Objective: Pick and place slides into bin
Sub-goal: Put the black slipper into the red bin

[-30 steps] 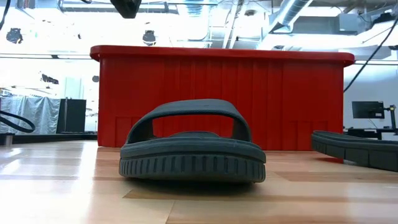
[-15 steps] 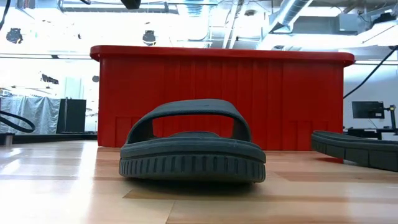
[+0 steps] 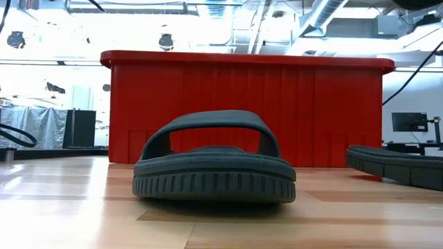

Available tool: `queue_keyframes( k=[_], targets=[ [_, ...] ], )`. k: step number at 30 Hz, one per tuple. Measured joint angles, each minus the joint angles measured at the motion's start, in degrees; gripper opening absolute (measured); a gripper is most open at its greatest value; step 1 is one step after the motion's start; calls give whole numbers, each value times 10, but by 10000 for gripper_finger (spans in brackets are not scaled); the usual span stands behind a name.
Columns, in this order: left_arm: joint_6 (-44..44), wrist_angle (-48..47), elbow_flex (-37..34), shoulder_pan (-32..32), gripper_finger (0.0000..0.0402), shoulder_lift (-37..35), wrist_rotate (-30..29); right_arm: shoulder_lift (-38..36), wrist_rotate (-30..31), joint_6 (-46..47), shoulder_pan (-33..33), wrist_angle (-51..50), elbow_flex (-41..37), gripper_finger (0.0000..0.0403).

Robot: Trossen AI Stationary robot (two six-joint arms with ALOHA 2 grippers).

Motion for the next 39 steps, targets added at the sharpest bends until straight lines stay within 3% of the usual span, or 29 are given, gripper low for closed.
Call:
queue_keyframes(
  k=[6,11,14,16,19,22,30,39],
  targets=[
    [50,0,17,48,247,0,47,-1,-2,25,1,1,0,0],
    [71,0,36,67,247,0,162,-1,2,47,1,0,0,0],
    [83,-47,56,67,247,0,189,-1,2,54,1,0,0,0],
    [107,-135,82,62,247,0,177,-1,3,58,1,0,0,0],
    [156,-280,129,51,247,0,108,-1,3,59,1,0,0,0],
    [186,-352,166,33,247,0,41,-1,3,61,0,0,0,0],
    [275,-371,197,-20,247,0,54,-1,3,65,0,0,0,1],
    [270,-362,197,-58,247,0,37,-1,5,73,0,5,0,1]
  ],
)
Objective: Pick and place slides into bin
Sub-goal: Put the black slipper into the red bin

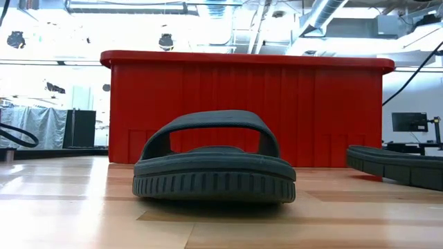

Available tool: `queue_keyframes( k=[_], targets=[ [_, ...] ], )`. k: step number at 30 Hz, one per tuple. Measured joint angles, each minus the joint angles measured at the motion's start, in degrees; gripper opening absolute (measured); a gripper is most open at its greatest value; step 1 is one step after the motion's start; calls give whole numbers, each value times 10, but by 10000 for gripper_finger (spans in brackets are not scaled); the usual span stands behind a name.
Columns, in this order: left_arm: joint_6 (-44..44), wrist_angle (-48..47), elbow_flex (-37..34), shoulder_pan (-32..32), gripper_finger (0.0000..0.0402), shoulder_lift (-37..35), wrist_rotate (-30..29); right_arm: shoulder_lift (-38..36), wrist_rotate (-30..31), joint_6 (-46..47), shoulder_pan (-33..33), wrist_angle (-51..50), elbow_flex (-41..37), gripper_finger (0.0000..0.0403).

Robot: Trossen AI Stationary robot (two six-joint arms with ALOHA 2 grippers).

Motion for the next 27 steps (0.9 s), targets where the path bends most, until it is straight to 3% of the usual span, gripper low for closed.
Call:
queue_keyframes(
  k=[10,18,27],
  targets=[
    [-6,24,-1,-11,247,0,-14,0,0,0,0,0,0,1],
    [115,50,15,-10,247,78,-113,0,0,1,0,8,0,1],
    [243,-3,141,-23,247,193,-228,0,0,23,0,8,1,1]
  ],
)
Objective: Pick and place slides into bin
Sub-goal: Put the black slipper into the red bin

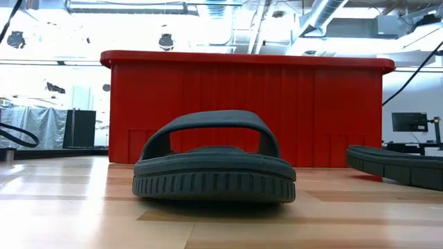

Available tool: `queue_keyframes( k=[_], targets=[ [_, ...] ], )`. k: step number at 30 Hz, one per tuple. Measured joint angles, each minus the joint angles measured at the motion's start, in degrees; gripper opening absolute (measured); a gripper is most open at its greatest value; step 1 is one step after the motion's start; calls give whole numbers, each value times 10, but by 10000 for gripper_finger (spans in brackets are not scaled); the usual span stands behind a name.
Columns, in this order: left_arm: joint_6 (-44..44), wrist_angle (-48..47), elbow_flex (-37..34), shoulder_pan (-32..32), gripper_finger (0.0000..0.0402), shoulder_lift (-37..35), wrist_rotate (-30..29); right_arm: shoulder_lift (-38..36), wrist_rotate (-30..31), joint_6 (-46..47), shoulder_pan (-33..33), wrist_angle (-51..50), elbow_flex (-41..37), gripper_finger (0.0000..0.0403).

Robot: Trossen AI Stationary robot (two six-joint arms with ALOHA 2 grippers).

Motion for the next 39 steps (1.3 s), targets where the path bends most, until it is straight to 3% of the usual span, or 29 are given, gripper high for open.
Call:
queue_keyframes(
  k=[4,9,20,31,39],
  targets=[
    [25,-11,40,-10,247,13,1,0,5,8,0,-4,0,1],
    [23,-10,62,-13,247,13,45,0,16,7,0,-4,0,1],
    [-2,4,65,6,247,13,105,0,17,3,0,8,0,1],
    [38,32,97,14,247,99,83,0,17,3,0,15,0,2],
    [41,36,131,14,242,109,75,0,17,7,0,13,0,2]
  ],
)
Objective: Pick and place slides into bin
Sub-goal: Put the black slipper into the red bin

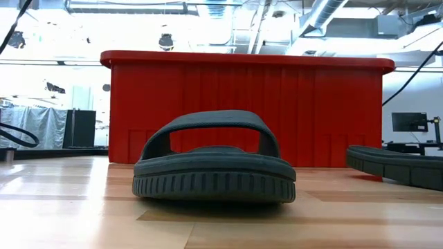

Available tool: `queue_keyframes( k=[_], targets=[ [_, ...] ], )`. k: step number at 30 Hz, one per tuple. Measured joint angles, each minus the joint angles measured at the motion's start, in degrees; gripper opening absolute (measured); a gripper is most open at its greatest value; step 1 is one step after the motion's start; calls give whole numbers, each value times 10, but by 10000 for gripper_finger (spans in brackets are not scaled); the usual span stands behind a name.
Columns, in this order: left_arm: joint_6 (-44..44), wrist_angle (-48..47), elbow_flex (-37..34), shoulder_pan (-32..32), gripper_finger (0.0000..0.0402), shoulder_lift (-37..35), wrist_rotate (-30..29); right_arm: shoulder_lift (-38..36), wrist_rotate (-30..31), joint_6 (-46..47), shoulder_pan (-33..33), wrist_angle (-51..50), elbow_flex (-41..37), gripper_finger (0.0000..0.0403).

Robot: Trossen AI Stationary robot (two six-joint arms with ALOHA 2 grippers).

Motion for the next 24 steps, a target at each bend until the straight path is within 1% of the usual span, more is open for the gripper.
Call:
queue_keyframes(
  k=[4,8,11,15,18,21,24],
  targets=[
    [-9,-10,8,0,215,0,-4,0,0,0,0,0,0,2],
    [-18,-25,8,0,168,0,-4,0,0,0,0,0,0,2],
    [-23,-30,8,0,116,0,-1,0,0,0,0,-2,0,2],
    [-23,-34,8,0,32,0,-2,0,0,1,0,-2,0,2],
    [-29,-33,8,0,30,0,-5,0,0,1,0,-2,0,2],
    [-27,-33,8,-1,30,0,-20,0,-1,6,0,-1,0,2],
    [-26,-33,8,-2,30,0,-25,0,0,35,0,4,0,12]
  ],
)
